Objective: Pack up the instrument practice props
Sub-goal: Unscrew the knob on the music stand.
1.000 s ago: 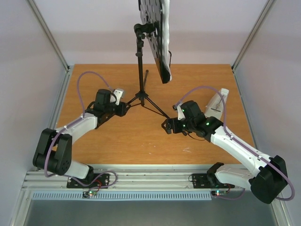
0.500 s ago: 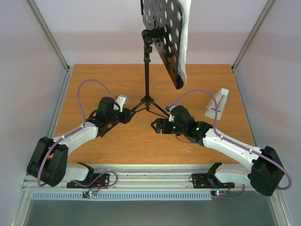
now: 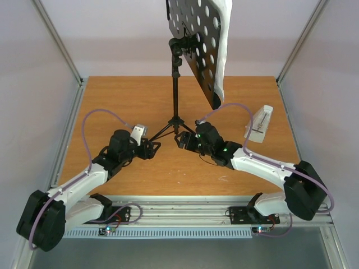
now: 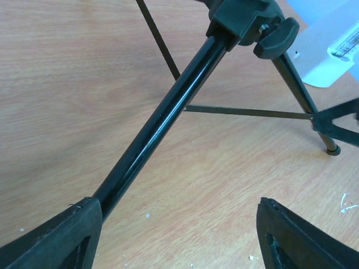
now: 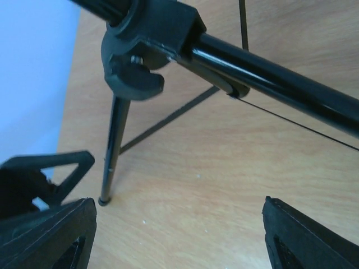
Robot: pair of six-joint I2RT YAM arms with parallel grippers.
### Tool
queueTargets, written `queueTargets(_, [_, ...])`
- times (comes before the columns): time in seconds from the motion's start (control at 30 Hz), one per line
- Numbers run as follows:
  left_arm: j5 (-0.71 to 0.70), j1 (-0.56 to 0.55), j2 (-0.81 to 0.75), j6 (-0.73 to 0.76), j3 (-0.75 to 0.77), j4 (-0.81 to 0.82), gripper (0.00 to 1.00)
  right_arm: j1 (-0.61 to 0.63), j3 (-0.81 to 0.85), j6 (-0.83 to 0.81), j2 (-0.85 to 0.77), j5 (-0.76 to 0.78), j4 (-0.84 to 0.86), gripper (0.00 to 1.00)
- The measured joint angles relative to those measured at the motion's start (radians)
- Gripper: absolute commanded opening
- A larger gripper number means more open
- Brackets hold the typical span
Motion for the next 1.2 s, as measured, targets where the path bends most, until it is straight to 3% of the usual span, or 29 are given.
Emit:
queueTargets(0.2, [-0.013,0.000,-0.049,0.001,-0.016,-0.001,0.78,0.002,0.059,0.039,0.090,0.018,0.077,0.76])
queueTargets(0.6, [-0.031,0.000,-0.050,-0.002,-0.016,-0.016,0.78,0.004,0.142,0.070,0.207,0.121,0.132,0.57])
queueTargets(0.97, [-0.036,0.000,-0.059,-0.002,-0.016,-0.028,0.78,0.029,0.167,0.047,0.228,0.221,0.152,0.37])
queueTargets(1.2, [-0.036,0.000,-0.060,-0.002,-0.016,-0.029,0.79,0.051,0.167,0.026,0.246,0.263,0.159,0.32])
